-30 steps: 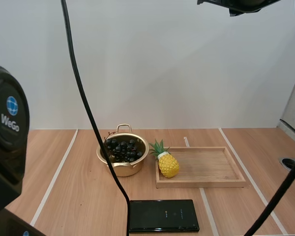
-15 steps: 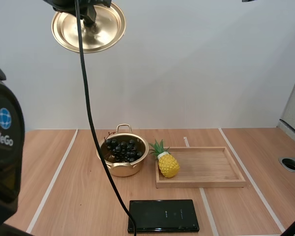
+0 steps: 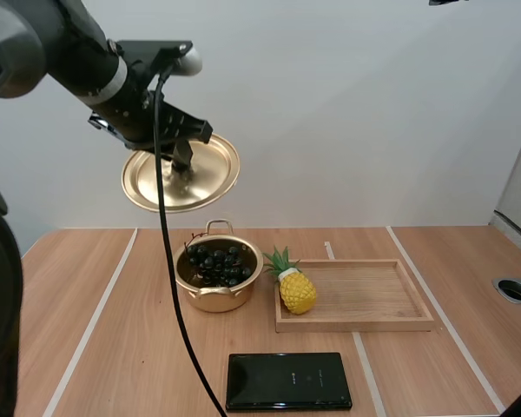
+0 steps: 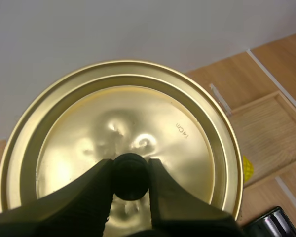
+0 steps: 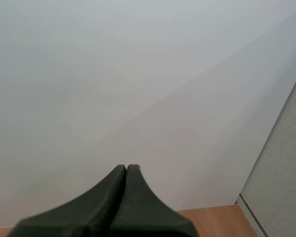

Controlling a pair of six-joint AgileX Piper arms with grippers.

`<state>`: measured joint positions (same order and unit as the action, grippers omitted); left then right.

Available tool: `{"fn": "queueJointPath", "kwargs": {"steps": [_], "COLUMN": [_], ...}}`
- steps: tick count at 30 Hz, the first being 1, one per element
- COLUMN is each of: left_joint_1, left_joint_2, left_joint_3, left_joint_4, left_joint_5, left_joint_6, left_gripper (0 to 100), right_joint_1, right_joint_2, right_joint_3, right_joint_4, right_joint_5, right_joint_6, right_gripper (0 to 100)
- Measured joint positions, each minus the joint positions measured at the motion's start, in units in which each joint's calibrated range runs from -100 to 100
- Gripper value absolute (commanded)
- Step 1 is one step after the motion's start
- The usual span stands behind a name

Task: Open the pot, put the grape inside, and close it

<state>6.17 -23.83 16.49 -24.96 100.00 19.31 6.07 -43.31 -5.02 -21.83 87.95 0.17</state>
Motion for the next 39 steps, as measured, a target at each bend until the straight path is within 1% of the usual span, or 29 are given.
{"fn": "queueJointPath", "kwargs": {"steps": [6,14,15,17,22,25,27,31,39], "left_joint_1": [0.0,-0.1,-0.31,-1.18,-4.17,-5.24,-5.52,-5.55,-5.55], "left_joint_2": [0.7,3.9,4.4,5.2,5.9,6.1,6.5,8.4,13.8], "left_joint_3": [6.6,10.2,10.5,11.4,13.4,13.8,13.8,13.8,13.9], "left_joint_4": [-2.3,-3.1,-3.1,-3.3,-3.5,-3.5,-3.3,-1.0,-0.2], "left_joint_5": [-2.0,-7.2,-7.5,-8.1,-14.3,-19.5,-22.5,-26.5,-26.8], "left_joint_6": [2.3,3.6,4.0,4.5,4.7,4.6,4.2,3.4,3.0], "left_gripper": [0,0,0,0,0,0,0,0,0], "right_joint_1": [0.0,0.0,0.0,0.0,0.0,0.0,0.0,0.0,0.0], "right_joint_2": [0.0,0.0,-0.1,-0.4,-1.3,-1.9,-2.4,-3.3,-3.7], "right_joint_3": [0.0,0.0,0.0,0.0,0.0,0.0,0.0,0.0,0.0], "right_joint_4": [0.0,2.0,2.3,2.7,3.1,3.1,3.1,3.1,3.1], "right_joint_5": [0.2,2.4,2.4,2.4,2.7,2.9,2.9,2.9,3.5], "right_joint_6": [0.0,0.0,0.0,0.0,0.0,-0.1,-0.1,-0.2,-0.2], "right_gripper": [0,0,0,0,0,0,0,0,0]}}
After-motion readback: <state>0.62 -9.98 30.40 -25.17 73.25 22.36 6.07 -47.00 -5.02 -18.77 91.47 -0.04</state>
